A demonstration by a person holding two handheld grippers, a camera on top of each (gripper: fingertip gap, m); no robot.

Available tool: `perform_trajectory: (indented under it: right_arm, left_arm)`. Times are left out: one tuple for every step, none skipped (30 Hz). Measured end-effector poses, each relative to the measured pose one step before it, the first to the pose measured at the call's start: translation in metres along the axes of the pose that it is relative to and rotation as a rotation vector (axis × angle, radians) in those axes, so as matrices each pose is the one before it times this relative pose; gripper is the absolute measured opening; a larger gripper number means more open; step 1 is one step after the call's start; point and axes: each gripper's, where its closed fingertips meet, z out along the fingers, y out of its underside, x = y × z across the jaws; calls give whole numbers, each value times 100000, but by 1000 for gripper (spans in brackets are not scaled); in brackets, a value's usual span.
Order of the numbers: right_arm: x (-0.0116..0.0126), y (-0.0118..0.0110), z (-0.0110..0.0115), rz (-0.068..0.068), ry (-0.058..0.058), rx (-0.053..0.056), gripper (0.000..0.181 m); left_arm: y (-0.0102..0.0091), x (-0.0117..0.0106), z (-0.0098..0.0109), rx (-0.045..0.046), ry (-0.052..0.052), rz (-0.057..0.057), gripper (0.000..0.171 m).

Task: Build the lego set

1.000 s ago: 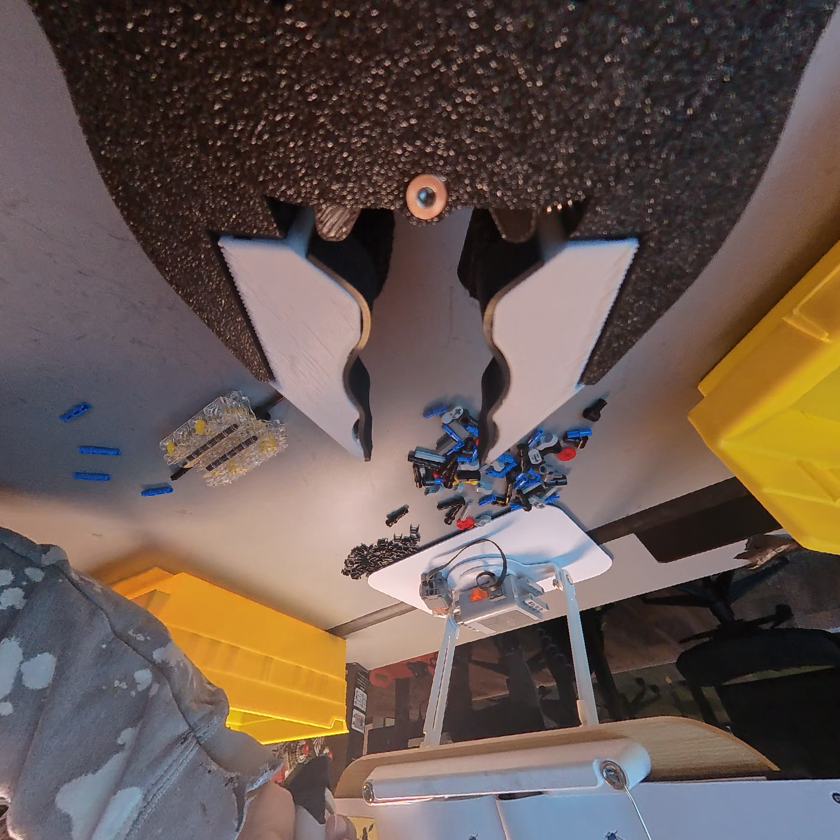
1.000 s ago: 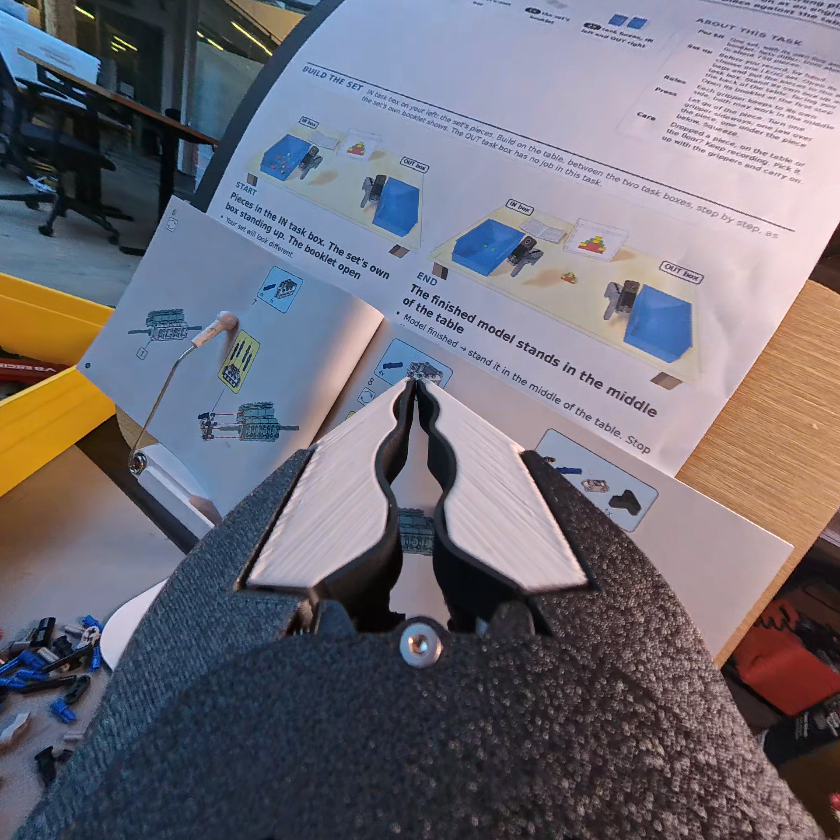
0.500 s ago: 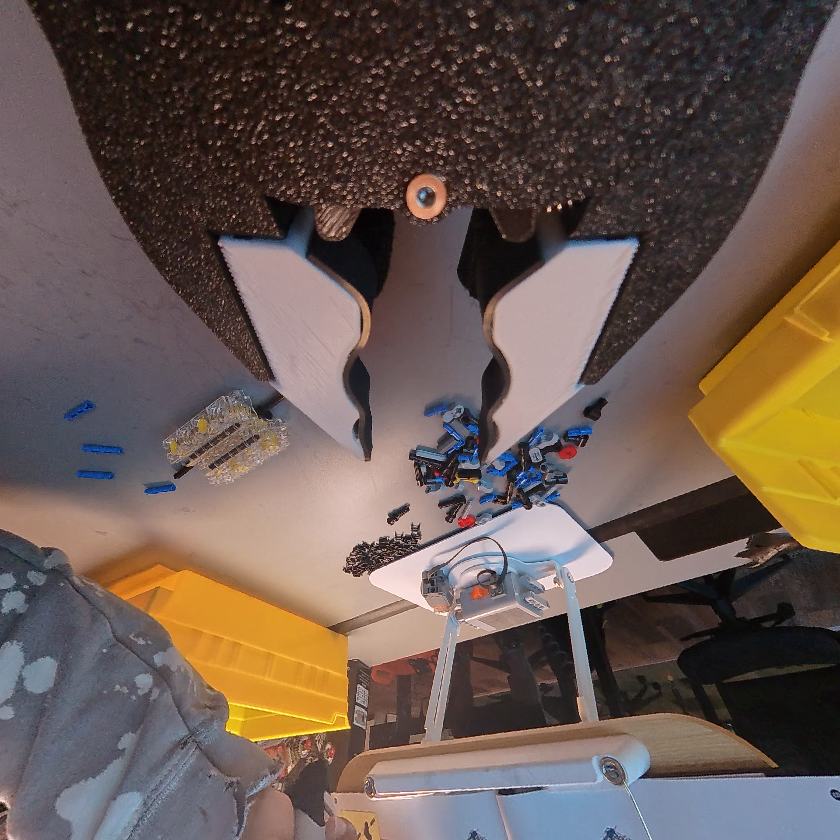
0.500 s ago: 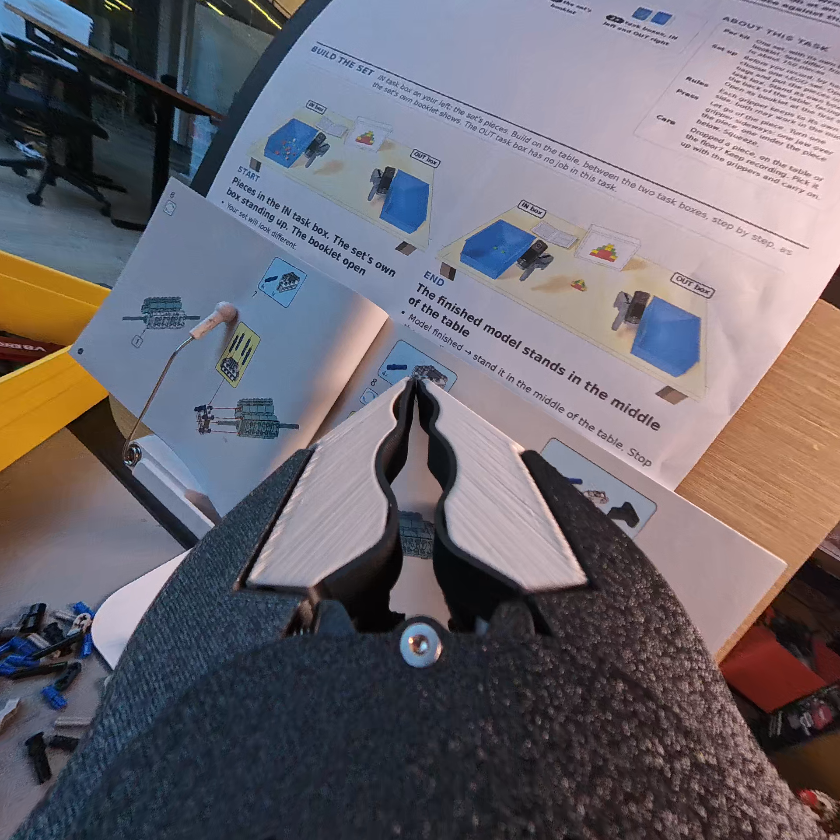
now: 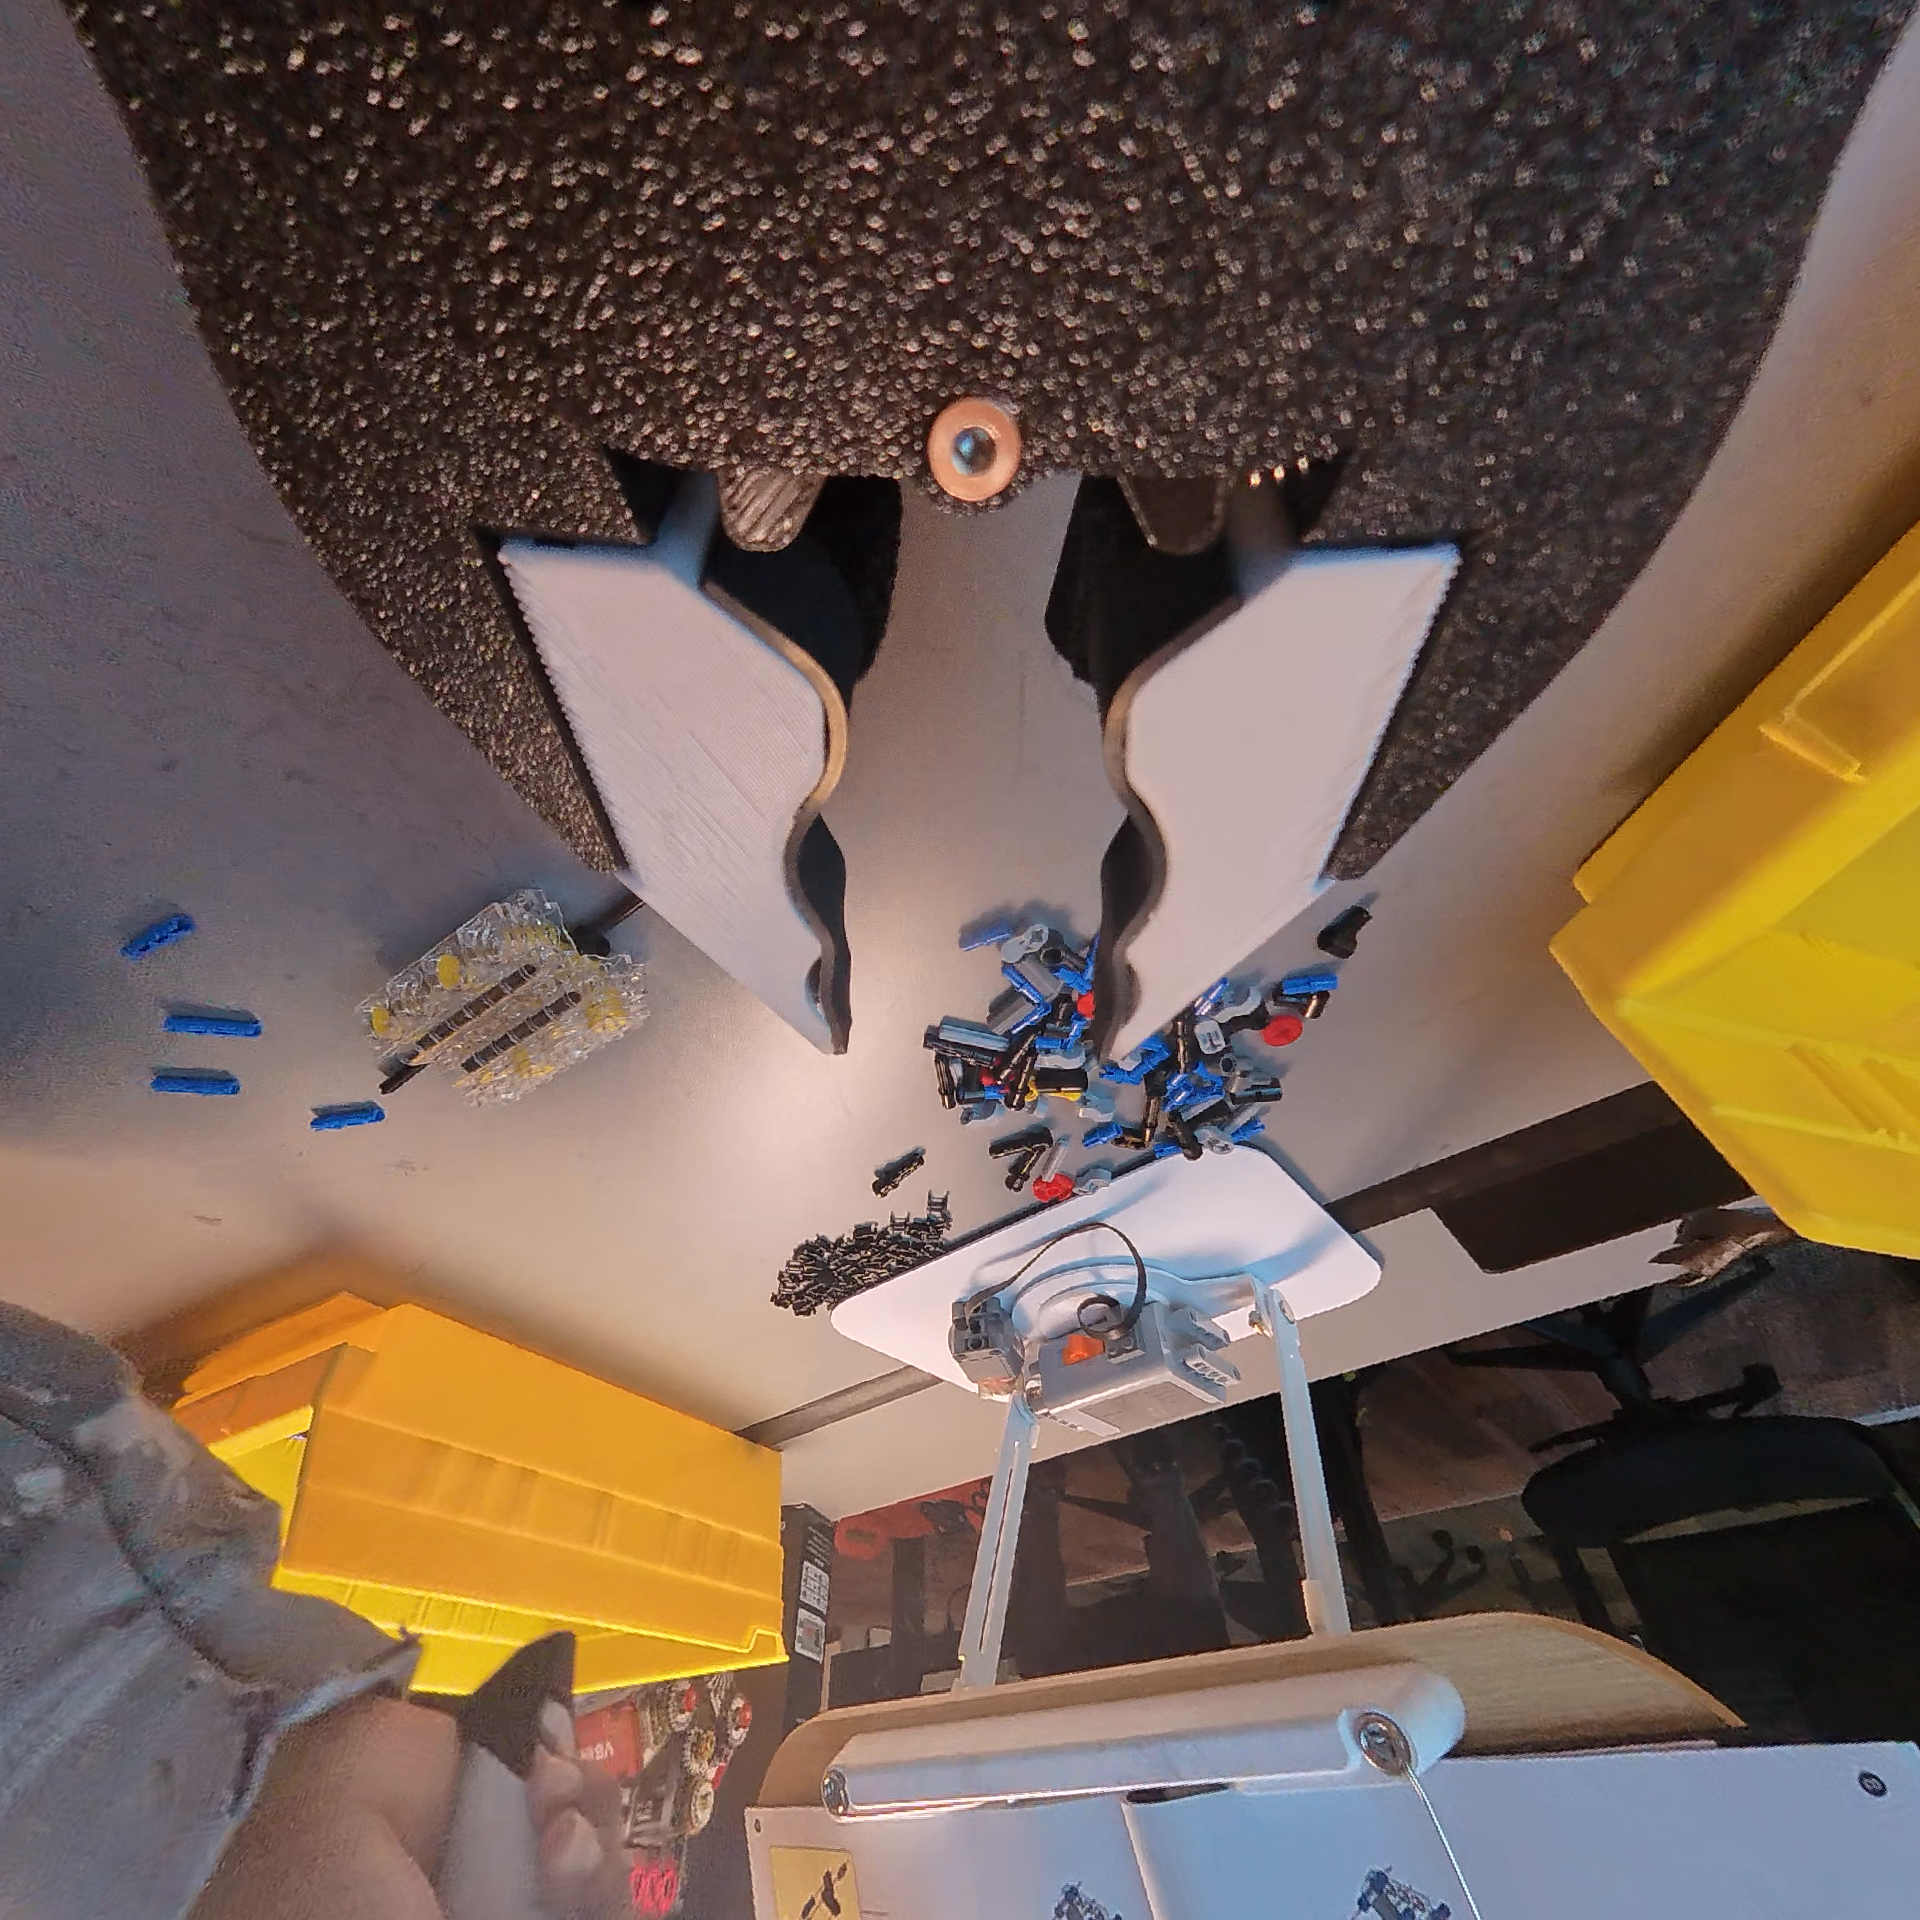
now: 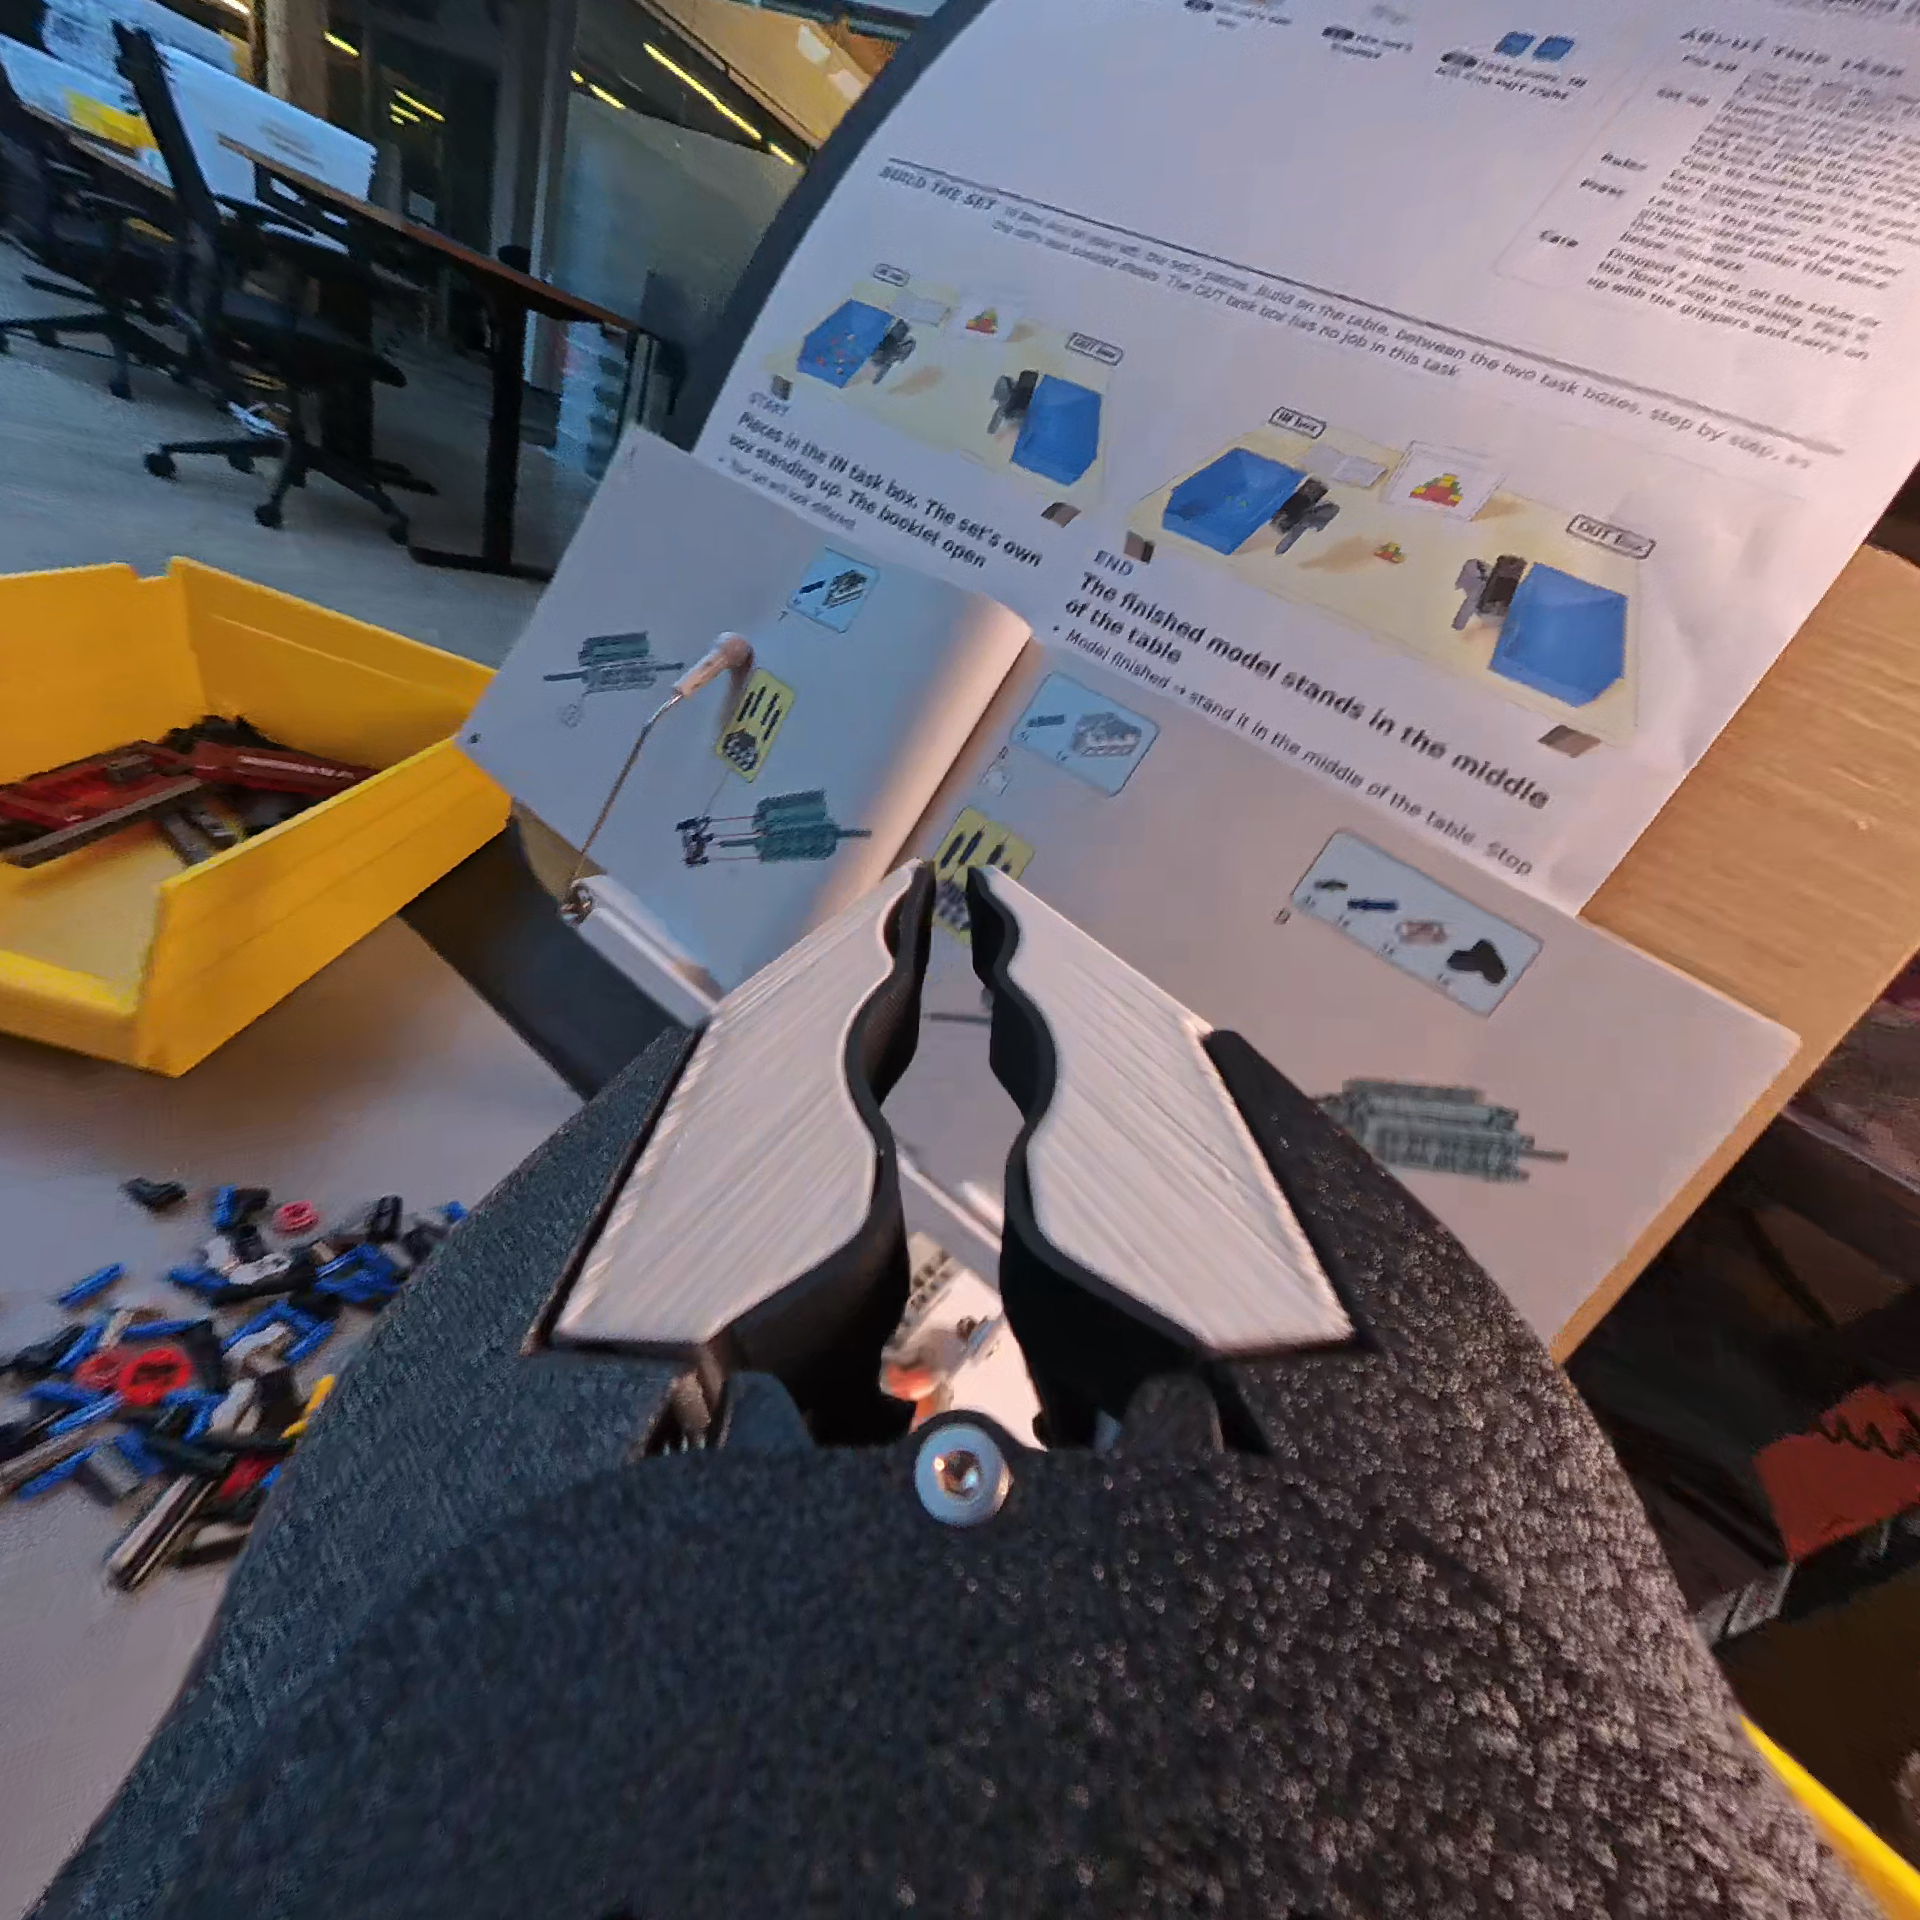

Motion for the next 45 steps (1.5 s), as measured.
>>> perform_trajectory:
  right_arm:
    - [-766, 567, -1030, 950, -1611, -1666, 7]
    - [-780, 667, -1069, 979, -1633, -1782, 9]
    - [-720, 728, -1095, 1159, -1284, -1898, 11]
    - [-662, 745, -1128, 1156, -1030, -1832, 13]
    - [-635, 765, -1167, 1236, -980, -1711, 15]
    - [-590, 768, -1182, 1265, -769, -1495, 18]
    - [-525, 749, -1196, 1430, -474, -1165, 18]
    - [-584, 790, -1165, 1166, -928, -1242, 18]
    - [-467, 813, -1117, 545, -319, -1412, 20]
    - [-256, 833, -1078, -318, 798, -1642, 20]
    - [-119, 817, -1033, -730, 1165, -1843, 20]
    - [-71, 738, -978, -588, 816, -1600, 20]
    - [2, 636, -920, -438, 655, -1280, 20]
    - [173, 521, -892, -243, 1261, -930, 20]
    - [255, 470, -852, 74, 1259, -964, 20]
    - [265, 365, -828, 524, 865, -646, 20]
    - [316, 198, -818, 1003, 1179, 279, 20]
    - [338, 129, -784, 1247, 1274, 776, 20]
    - [359, 228, -683, 1471, 1249, 327, 20]
    - [354, 372, -574, 1461, 1198, -212, 20]
    - [418, 436, -461, 1364, 1746, -50, 20]
    - [394, 370, -367, 1776, 1947, 900, 20]
    - [198, 341, -220, 2644, 789, 1275, 20]
    - [30, 291, -76, 3149, 37, 1629, 20]
    - [-36, 169, 39, 2924, -63, 2231, 20]
    - [-180, 84, 113, 2217, -643, 2150, 20]
    - [-356, 38, 143, 1242, -1588, 1445, 20]
    - [-421, 48, 134, 18, -1935, 270, 20]
    - [-376, -21, 83, -1368, -1371, -184, 22]
    - [-364, -107, 3, -2418, -974, 140, 22]
    - [-390, -70, -23, -2674, -891, 119, 22]
    - [-366, 35, -7, -2600, -745, -142, 22]
    - [-343, 128, 34, -2458, -631, -312, 23]
    - [-260, 205, 58, -1972, -333, -389, 22]
    - [-199, 249, 99, -1224, -372, -349, 22]
    - [-142, 242, 110, -119, -490, -187, 22]
    - [-54, 225, 111, 903, -572, -49, 22]
    - [-18, 249, 110, 1337, -807, -298, 22]
    - [39, 224, 90, 1181, -602, -396, 22]
    - [87, 151, 58, 730, -257, -130, 22]
    - [56, 102, 46, 386, -267, -78, 22]
    - [15, 82, 46, 238, -297, -238, 22]
    - [-47, 17, 31, 2, -347, -79, 22]
    - [-95, -69, 2, -359, -293, 247, 22]
    - [-133, -151, -44, -694, -278, 417, 22]
  left_arm:
    - [-109, -1, -62, 339, -140, -31, 45]
    - [-229, 45, -69, 744, 55, -246, 45]
    - [-303, 72, -99, 981, 108, -245, 45]
    - [-314, 90, -108, 987, 29, -37, 46]
    - [-316, 107, -119, 919, -68, 301, 45]
    - [-333, 111, -115, 862, -130, 645, 45]
    - [-354, 106, -130, 785, -208, 849, 45]
    - [-433, 93, -162, 868, -373, 882, 45]
    - [-578, 21, -225, 1034, -685, 1061, 45]
    - [-724, -152, -305, 1065, -1420, 1479, 45]
    - [-855, -448, -387, 877, -2348, 1559, 44]
    - [-1018, -808, -490, 879, -2935, 1139, 43]
    - [-1216, -1193, -636, 1162, -3233, 692, 41]
    - [-1296, -1625, -752, 898, -3627, 750, 36]
    - [-1085, -2102, -752, -1186, -4150, 1315, 32]
    - [-676, -2637, -692, -4373, -4979, 2096, 32]
    - [-405, -3092, -648, -6090, -5728, 2923, 33]
    - [-104, -3257, -534, -7531, -4740, 3299, 34]
    - [310, -3141, -268, -9586, -2728, 2610, 34]
    - [518, -2885, 80, -10223, -923, 1912, 37]
    - [399, -2574, 538, -8809, 215, 1909, 38]
    - [128, -2183, 1040, -6550, 1526, 1834, 38]
    - [-44, -1797, 1498, -5064, 3016, 296, 38]
    - [25, -1395, 1815, -5460, 4699, -2055, 39]
    - [136, -1132, 1994, -6408, 5045, -3415, 41]
    - [220, -1097, 2072, -7044, 3378, -2780, 42]
    - [341, -1176, 2142, -7610, 345, -927, 43]
    - [408, -1006, 2183, -7823, -847, 738, 45]
    - [281, -702, 2191, -6906, -476, 604, 47]
    - [37, -459, 2130, -5248, 246, -850, 47]
    - [-95, -289, 2019, -4167, 1089, -1833, 47]
    - [-3, -183, 1882, -4251, 1477, -1887, 47]
    - [176, -236, 1684, -4895, 1083, -1569, 48]
    - [266, -313, 1456, -5035, 286, -1215, 50]
    - [270, -273, 1196, -4498, 297, -934, 51]
    - [186, -84, 938, -3350, 1087, -789, 51]
    - [157, 76, 716, -2598, 1634, -569, 49]
    - [184, 139, 509, -2182, 1404, 249, 42]
    - [123, 62, 278, -1298, 167, 1278, 38]
    - [-28, 283, -10, 90, 1014, 1547, 32]
    - [3, 718, -120, 149, 3174, 1412, 31]
    - [142, 972, -156, -471, 3610, 1985, 29]
    - [213, 1092, -202, -745, 2924, 3415, 26]
    - [230, 1316, -211, -640, 2843, 4810, 26]
    - [254, 1642, -173, -664, 3952, 5351, 23]
